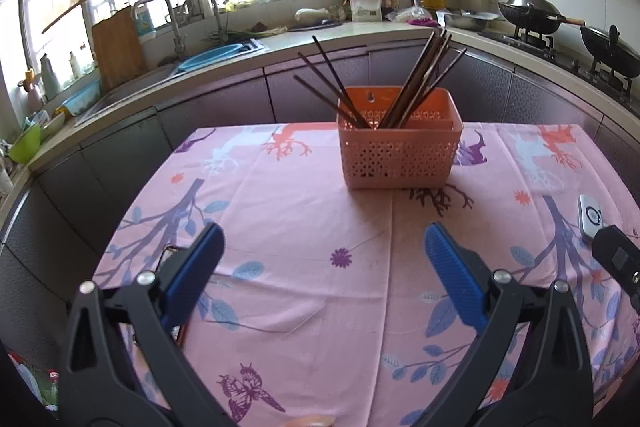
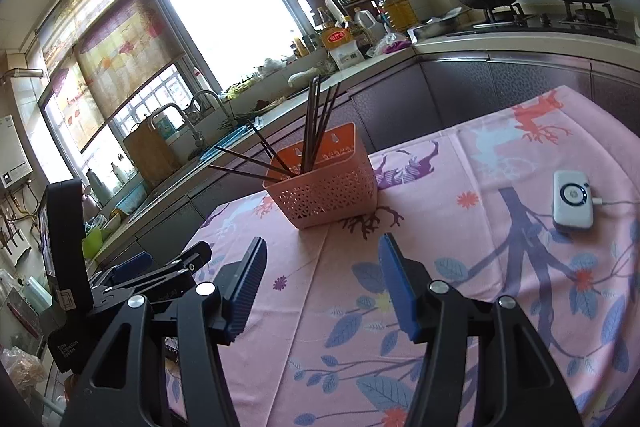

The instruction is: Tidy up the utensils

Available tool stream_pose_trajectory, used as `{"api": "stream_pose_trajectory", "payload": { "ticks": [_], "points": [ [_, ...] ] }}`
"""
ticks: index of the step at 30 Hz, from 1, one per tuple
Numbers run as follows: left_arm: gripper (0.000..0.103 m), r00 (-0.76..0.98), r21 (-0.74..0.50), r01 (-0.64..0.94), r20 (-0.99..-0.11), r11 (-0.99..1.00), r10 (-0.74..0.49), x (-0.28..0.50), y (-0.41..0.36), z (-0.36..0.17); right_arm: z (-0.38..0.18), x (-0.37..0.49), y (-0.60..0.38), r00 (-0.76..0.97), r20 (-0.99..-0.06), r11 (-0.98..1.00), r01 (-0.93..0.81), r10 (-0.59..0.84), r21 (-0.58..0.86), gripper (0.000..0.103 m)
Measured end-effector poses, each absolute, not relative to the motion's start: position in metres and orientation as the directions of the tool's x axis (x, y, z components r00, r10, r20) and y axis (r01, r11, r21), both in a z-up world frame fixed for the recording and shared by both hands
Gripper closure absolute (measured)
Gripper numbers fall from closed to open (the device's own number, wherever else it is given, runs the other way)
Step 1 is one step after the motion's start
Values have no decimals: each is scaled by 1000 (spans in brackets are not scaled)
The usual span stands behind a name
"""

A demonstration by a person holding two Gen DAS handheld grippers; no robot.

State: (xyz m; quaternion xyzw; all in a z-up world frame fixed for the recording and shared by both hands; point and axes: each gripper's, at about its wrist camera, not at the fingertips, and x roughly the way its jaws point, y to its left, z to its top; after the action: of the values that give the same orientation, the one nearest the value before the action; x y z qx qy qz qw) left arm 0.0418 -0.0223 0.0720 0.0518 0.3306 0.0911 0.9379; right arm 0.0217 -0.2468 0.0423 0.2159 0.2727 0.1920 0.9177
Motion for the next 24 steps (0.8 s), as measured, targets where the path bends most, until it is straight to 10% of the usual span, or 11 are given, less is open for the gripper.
{"api": "stream_pose_trajectory", "payload": {
  "ticks": [24],
  "points": [
    [7,770,186,-109,-605,977,201,42,-40,75,46,22,-244,780,-398,826,-255,483,503,81]
  ]
}}
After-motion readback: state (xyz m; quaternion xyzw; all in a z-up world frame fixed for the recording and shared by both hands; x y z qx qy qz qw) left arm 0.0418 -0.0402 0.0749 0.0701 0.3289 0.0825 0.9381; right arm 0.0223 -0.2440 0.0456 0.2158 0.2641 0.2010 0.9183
